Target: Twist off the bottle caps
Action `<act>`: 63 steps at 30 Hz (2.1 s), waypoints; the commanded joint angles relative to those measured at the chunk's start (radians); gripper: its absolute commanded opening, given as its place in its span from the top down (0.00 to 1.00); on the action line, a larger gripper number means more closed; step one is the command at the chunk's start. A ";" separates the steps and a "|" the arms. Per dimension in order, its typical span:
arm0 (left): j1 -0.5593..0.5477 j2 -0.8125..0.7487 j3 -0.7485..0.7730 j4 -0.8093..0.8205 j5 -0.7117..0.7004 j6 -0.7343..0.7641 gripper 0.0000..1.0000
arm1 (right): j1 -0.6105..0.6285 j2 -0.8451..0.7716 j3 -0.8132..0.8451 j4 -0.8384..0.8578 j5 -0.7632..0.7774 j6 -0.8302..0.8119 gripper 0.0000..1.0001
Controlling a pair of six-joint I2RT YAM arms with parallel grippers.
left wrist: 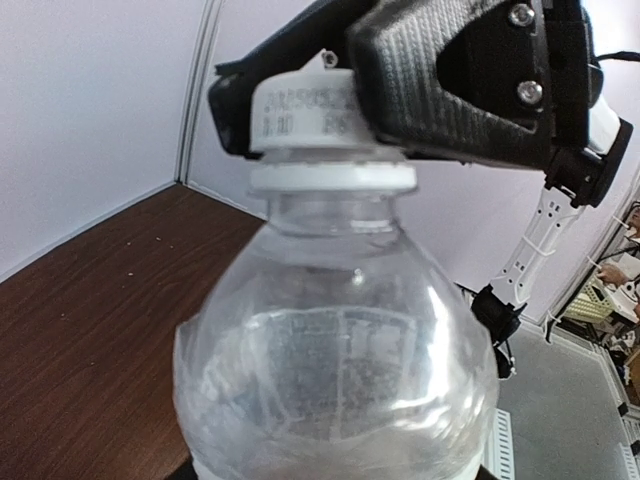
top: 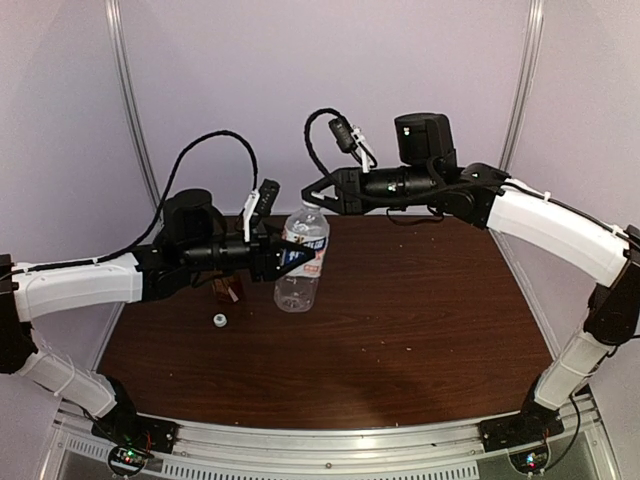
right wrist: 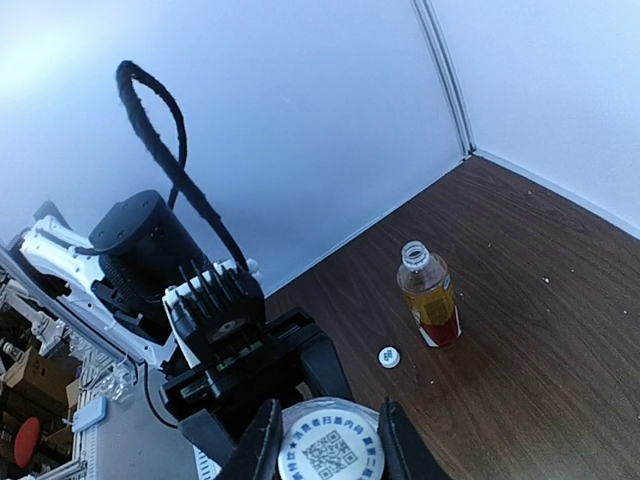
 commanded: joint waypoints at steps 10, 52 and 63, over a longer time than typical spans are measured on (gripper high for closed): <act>-0.007 -0.023 -0.017 0.516 0.612 -0.209 0.66 | -0.033 -0.028 -0.075 0.251 -0.786 -0.225 0.92; -0.015 -0.025 0.073 -0.041 -0.070 0.092 0.62 | 0.040 -0.026 0.065 -0.057 0.215 0.043 0.24; -0.017 -0.034 0.068 -0.049 -0.091 0.096 0.63 | 0.042 -0.010 0.042 -0.029 0.168 0.057 0.53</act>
